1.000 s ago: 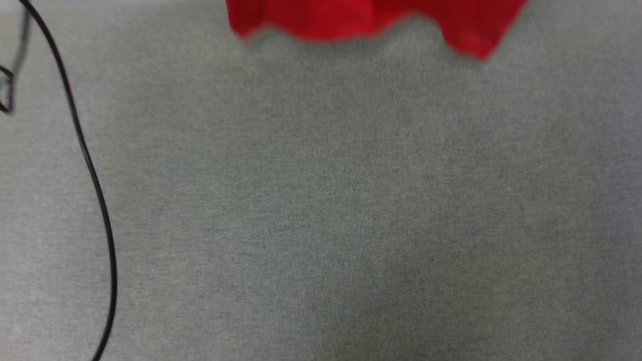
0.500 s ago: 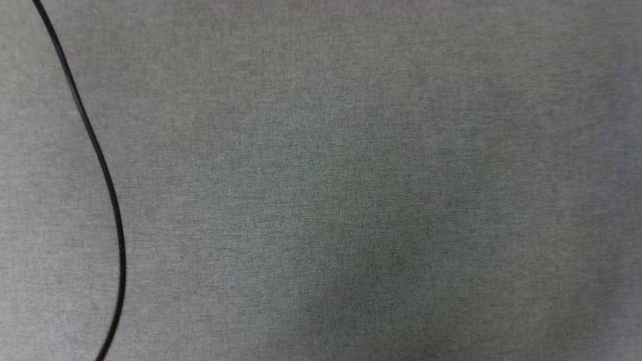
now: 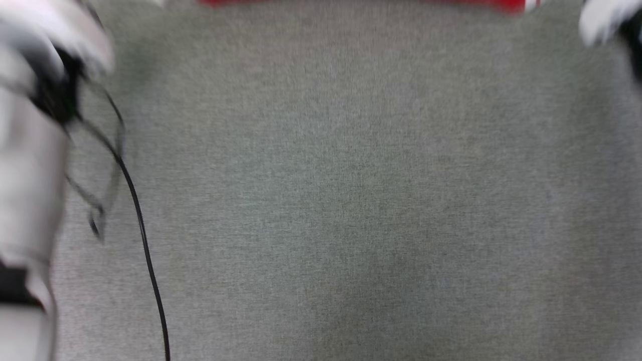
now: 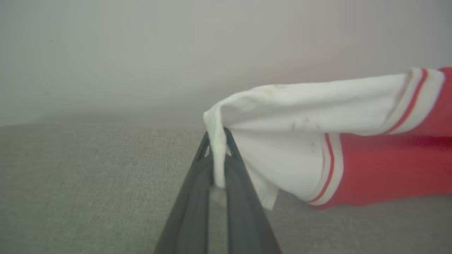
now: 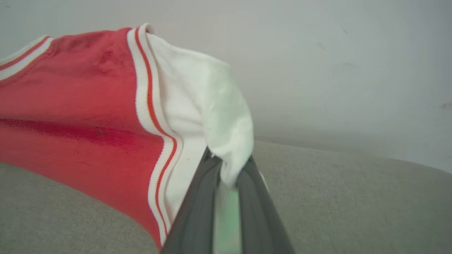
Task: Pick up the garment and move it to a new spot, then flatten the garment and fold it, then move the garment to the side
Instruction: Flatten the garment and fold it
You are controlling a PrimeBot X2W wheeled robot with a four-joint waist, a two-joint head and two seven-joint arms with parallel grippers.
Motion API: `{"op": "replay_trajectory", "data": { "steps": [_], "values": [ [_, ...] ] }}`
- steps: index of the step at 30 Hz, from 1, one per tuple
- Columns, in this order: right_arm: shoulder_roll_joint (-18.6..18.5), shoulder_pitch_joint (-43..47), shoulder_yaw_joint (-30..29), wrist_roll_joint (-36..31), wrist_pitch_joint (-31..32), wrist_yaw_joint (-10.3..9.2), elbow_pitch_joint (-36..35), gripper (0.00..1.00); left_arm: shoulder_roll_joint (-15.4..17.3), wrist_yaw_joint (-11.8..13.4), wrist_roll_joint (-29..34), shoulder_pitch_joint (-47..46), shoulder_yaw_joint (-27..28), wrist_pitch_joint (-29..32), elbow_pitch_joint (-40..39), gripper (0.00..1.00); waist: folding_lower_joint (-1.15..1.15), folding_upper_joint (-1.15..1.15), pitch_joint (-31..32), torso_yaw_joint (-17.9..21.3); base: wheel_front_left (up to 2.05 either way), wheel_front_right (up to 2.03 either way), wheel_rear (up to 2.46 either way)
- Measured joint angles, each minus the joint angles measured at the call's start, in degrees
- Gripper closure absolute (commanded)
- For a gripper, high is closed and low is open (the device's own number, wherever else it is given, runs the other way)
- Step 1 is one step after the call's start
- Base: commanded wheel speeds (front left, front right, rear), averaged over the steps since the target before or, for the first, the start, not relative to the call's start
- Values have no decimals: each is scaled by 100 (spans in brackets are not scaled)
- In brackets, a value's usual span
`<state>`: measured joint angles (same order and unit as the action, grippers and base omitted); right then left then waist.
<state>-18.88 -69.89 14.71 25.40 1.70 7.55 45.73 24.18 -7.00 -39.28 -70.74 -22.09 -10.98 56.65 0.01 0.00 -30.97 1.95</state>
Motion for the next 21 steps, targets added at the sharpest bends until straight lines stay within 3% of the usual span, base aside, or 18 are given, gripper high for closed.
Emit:
{"op": "replay_trajectory", "data": {
  "steps": [10,21],
  "values": [
    [-415,2913,51,761,-221,3,-859,100,-114,-51,-436,2686,81,-359,-637,100,-2,0,899,-99,0,0,0],
    [-110,5555,-700,714,155,10,-1879,100,-134,550,-522,5368,366,-391,-2095,100,-3,0,2040,-143,0,0,0]
  ]
}}
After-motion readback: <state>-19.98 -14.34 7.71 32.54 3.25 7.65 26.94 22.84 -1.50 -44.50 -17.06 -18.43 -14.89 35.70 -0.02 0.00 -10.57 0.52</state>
